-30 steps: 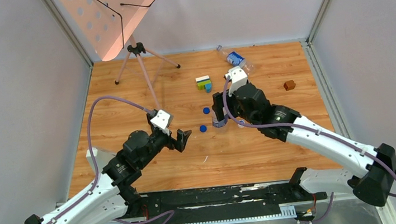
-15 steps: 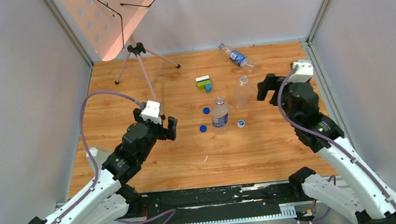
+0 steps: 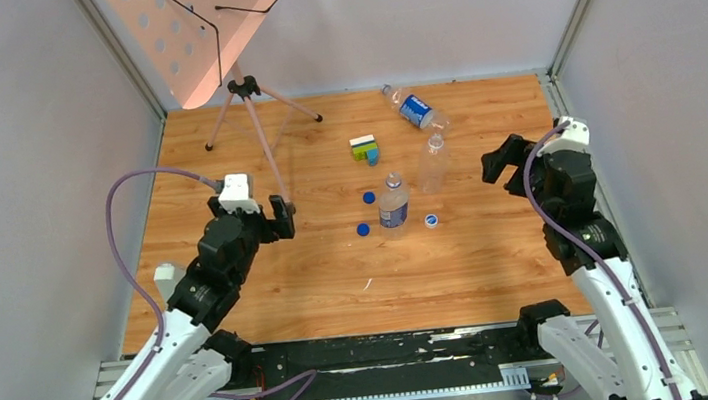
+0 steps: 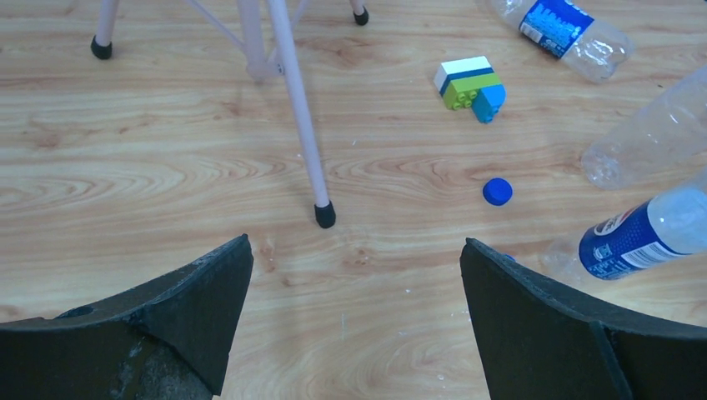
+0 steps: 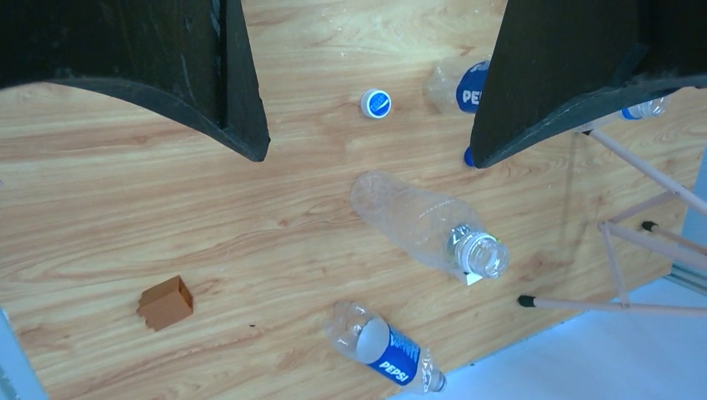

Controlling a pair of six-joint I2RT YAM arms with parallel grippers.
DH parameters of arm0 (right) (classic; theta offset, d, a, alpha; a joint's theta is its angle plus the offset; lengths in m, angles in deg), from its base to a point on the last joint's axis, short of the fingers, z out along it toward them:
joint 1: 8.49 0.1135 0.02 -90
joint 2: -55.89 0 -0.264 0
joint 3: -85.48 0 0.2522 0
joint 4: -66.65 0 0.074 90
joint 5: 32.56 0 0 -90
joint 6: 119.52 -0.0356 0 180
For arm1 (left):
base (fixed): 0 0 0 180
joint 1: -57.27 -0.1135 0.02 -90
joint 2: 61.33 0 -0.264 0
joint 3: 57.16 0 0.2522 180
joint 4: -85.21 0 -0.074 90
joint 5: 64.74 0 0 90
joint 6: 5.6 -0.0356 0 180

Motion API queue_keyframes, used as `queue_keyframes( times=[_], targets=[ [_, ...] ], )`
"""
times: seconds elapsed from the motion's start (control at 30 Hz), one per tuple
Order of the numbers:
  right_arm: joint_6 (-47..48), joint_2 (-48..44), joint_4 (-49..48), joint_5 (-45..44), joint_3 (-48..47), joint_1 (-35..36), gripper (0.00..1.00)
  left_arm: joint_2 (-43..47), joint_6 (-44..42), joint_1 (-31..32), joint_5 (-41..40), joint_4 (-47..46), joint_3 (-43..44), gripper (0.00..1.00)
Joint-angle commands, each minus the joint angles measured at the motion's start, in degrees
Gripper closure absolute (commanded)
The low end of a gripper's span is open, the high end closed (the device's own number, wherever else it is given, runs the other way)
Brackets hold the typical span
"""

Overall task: Unscrew the bottle caps
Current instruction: Reset both arms

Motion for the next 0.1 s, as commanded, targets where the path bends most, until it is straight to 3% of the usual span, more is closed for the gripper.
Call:
queue_keyframes(
  times=[0.0,0.07],
  targets=[
    [-1.79,-0.17,-0.26,2.44,-0.24,-0.25,0.07,-0.04,3.66,-0.24,-4.73,1.64,3.22,0.00],
    [-1.64,-0.32,-0.27,2.36,-0.34,-0.19,0.07,-0.63,3.35,-0.28,-5.14,2.24,3.82,0.00]
  ],
)
